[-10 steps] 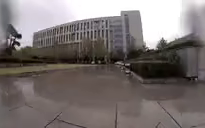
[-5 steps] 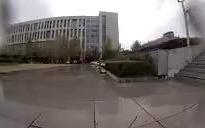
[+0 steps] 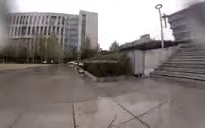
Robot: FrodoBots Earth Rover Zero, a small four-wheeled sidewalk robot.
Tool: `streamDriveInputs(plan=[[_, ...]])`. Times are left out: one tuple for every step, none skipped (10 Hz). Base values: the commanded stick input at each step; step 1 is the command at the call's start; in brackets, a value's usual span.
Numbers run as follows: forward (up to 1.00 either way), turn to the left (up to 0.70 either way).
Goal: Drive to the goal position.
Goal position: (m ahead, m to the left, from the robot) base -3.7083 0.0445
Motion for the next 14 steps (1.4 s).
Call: streamDriveInputs(plan=[[0.7,0.0],[0.7,0.0],[0.7,0.0],[0.7,0.0],[0.7,0.0],[0.7,0.0],[0.7,0.0],[0.7,0.0],[0.7,0.0],[0.7,0.0],[0.7,0.0],[0.7,0.0],[0.7,0.0],[0.7,0.0]])
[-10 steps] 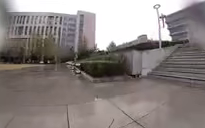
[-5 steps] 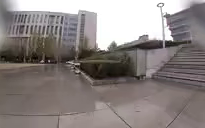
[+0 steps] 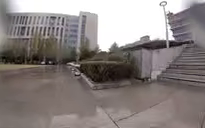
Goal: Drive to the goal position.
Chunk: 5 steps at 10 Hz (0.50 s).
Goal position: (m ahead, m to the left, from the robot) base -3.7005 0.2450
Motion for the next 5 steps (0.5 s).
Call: streamDriveInputs(plan=[[0.7,0.0],[0.7,0.1],[0.7,0.25],[0.7,0.27],[0.7,0.27]])
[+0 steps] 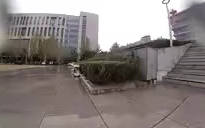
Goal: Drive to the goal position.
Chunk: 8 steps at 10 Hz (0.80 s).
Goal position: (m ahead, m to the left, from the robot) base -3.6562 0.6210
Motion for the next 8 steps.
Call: streamDriveInputs(plan=[[0.7,0.27],[0.7,0.27],[0.7,0.27],[0.7,0.27],[0.7,0.27],[0.0,0.45],[0.0,0.45],[0.0,0.45]])
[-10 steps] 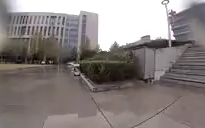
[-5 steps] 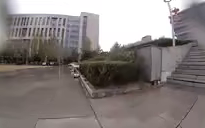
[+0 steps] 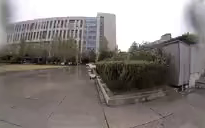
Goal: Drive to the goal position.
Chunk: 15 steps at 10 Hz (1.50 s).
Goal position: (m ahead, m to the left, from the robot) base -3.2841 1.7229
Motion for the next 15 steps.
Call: streamDriveInputs(plan=[[0.0,0.45],[0.0,0.45],[0.0,0.45],[0.0,0.45],[0.0,0.45],[0.0,0.45],[0.0,0.45],[0.0,0.45],[0.0,0.45],[0.0,0.45],[0.0,0.45],[0.0,0.45],[0.0,0.45],[0.0,0.45],[0.0,0.45]])
